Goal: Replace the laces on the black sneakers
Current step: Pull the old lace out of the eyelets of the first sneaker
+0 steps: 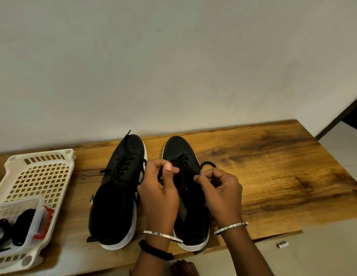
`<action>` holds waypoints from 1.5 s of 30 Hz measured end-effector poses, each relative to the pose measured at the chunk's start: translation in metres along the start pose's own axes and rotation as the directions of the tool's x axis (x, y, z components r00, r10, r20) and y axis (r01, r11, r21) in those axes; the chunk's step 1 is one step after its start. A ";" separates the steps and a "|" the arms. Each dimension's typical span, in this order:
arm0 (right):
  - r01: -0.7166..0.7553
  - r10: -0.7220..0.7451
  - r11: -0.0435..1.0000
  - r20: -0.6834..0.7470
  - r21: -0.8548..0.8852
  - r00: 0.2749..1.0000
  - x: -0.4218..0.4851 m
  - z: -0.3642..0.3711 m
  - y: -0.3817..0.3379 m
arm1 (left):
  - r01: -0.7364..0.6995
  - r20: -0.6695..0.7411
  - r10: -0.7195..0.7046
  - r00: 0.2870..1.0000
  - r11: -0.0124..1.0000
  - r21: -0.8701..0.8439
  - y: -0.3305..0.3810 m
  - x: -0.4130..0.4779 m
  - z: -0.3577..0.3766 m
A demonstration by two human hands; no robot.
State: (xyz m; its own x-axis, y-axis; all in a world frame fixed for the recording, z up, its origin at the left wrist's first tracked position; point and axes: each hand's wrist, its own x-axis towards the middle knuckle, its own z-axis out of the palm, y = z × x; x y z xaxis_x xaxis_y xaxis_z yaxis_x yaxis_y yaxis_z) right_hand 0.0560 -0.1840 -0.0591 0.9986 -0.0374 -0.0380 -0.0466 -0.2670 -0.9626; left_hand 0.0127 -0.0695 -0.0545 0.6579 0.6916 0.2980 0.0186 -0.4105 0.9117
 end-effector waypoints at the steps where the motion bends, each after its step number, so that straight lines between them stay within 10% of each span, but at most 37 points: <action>1: -0.024 0.024 0.999 0.009 0.021 1.000 0.000 0.000 0.000 | 0.143 0.010 -0.144 0.990 0.968 -0.206 0.003 0.005 -0.002; 5: -0.073 0.070 0.995 0.044 0.073 0.997 -0.001 -0.001 0.000 | 0.355 0.096 -0.365 0.926 0.755 -0.552 0.006 0.017 -0.012; 8: -0.066 0.064 0.996 0.036 0.061 0.997 0.000 0.000 -0.001 | -0.101 0.015 0.101 0.995 0.995 0.018 0.002 0.012 -0.019; 12: -0.039 0.036 0.998 0.046 0.053 0.998 0.000 0.000 -0.002 | -0.456 0.364 0.314 0.877 0.783 0.423 -0.003 0.004 -0.013; 17: -0.012 0.009 0.999 0.059 0.045 0.998 -0.001 0.001 -0.001 | -0.461 0.307 0.351 0.885 0.754 0.468 -0.005 -0.002 -0.006; 21: -0.019 0.017 0.998 0.038 0.054 0.999 0.000 -0.001 0.000 | -0.162 0.017 0.161 0.987 0.982 0.101 0.001 0.002 -0.005; 25: -0.046 0.043 0.997 0.043 0.061 0.998 0.000 0.001 0.000 | -0.074 -0.086 0.075 0.993 0.997 0.014 0.006 0.007 -0.012; 28: -0.040 0.037 0.997 0.050 0.067 0.998 0.000 0.001 -0.001 | -0.334 0.116 0.313 0.943 0.873 0.356 0.003 0.003 -0.013; 33: 0.005 -0.008 0.999 0.054 0.044 0.999 -0.001 0.000 -0.002 | -0.441 0.354 0.286 0.890 0.739 0.510 -0.003 -0.003 -0.007; 37: 0.019 -0.020 0.999 0.054 0.026 0.998 -0.001 0.000 -0.001 | -0.357 0.222 0.289 0.931 0.847 0.395 -0.002 -0.004 -0.004; 40: -0.008 0.005 0.999 0.054 0.053 0.999 0.000 -0.001 -0.002 | -0.065 0.018 0.065 0.998 0.998 -0.009 0.004 -0.001 -0.001; 43: -0.041 0.035 0.995 0.064 0.087 0.997 0.000 -0.002 -0.003 | 0.255 -0.030 -0.288 0.957 0.887 -0.384 0.003 0.006 -0.003; 45: -0.044 0.037 0.994 0.068 0.096 0.997 0.000 -0.002 -0.003 | 0.243 -0.056 -0.269 0.962 0.929 -0.280 0.001 0.009 -0.007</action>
State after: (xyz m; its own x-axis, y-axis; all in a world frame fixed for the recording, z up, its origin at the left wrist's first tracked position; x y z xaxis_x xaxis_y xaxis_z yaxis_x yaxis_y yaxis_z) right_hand 0.0561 -0.1850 -0.0557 0.9956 0.0180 -0.0922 -0.0877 -0.1712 -0.9813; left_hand 0.0129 -0.0596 -0.0489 0.5851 0.8089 0.0577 -0.0334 -0.0471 0.9983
